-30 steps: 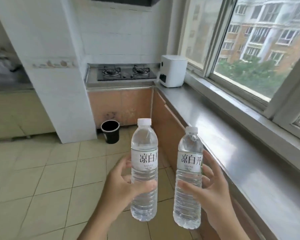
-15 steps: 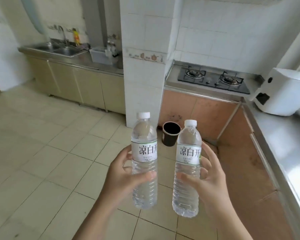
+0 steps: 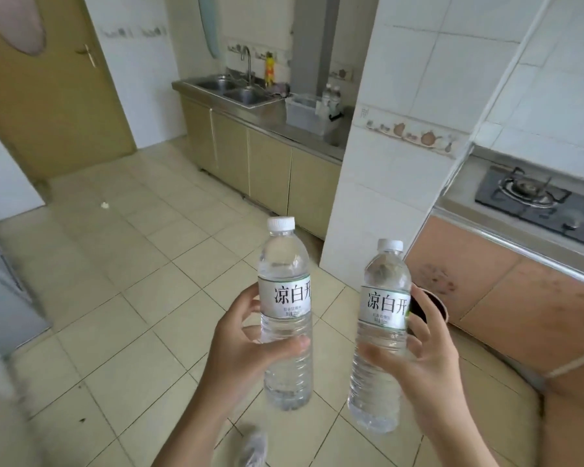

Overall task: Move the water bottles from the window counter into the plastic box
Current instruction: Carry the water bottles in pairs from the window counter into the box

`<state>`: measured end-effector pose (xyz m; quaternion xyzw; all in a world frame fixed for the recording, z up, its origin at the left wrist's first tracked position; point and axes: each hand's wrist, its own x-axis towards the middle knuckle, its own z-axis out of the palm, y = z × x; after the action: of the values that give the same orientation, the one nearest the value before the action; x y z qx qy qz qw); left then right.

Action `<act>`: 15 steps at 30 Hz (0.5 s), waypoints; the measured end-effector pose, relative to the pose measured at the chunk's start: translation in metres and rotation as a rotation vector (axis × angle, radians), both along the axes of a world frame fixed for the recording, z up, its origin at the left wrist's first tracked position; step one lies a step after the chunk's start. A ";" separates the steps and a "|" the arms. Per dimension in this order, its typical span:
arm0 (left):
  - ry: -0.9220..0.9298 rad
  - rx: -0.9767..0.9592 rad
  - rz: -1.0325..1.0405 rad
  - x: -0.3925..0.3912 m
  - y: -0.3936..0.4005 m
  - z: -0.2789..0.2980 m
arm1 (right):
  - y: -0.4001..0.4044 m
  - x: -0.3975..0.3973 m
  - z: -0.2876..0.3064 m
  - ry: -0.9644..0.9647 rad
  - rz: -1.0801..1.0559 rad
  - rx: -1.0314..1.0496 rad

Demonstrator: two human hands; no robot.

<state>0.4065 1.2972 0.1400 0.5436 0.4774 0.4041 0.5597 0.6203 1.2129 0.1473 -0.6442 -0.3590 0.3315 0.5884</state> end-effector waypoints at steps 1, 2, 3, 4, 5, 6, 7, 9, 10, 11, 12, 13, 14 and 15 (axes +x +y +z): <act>0.000 0.000 0.004 0.002 0.020 -0.001 | 0.022 0.002 -0.003 0.003 0.013 0.005; -0.004 -0.002 0.004 0.005 0.041 -0.002 | 0.044 0.003 -0.005 0.000 0.021 0.006; -0.013 -0.004 0.004 0.007 0.062 -0.003 | 0.065 0.004 -0.007 -0.004 0.023 0.004; -0.020 -0.006 0.003 0.009 0.085 -0.003 | 0.087 0.006 -0.009 -0.002 0.019 0.001; -0.024 -0.009 0.001 0.012 0.108 -0.002 | 0.108 0.007 -0.009 0.004 0.013 -0.004; -0.023 -0.010 -0.002 0.014 0.131 -0.001 | 0.129 0.008 -0.008 0.009 0.007 -0.010; -0.020 -0.011 -0.008 0.016 0.154 0.000 | 0.150 0.010 -0.007 0.010 -0.002 -0.013; -0.013 -0.012 -0.021 0.020 0.199 0.002 | 0.190 0.012 -0.004 0.012 -0.019 -0.012; -0.011 -0.011 -0.029 0.023 0.221 0.003 | 0.210 0.014 -0.003 0.017 -0.026 -0.006; -0.008 -0.007 -0.039 0.026 0.243 0.004 | 0.229 0.016 -0.002 0.020 -0.033 0.002; -0.005 -0.002 -0.049 0.030 0.263 0.004 | 0.247 0.019 -0.002 0.020 -0.038 0.007; -0.002 0.000 -0.055 0.035 0.282 0.005 | 0.264 0.023 -0.001 0.021 -0.042 0.010; -0.004 0.001 -0.059 0.040 0.300 0.005 | 0.281 0.027 0.000 0.026 -0.044 0.012; -0.008 -0.001 -0.063 0.046 0.318 0.005 | 0.298 0.031 0.000 0.031 -0.043 0.012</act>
<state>0.4526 1.6149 0.1450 0.5565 0.4578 0.3881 0.5745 0.6517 1.5109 0.1471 -0.6430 -0.3377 0.3265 0.6049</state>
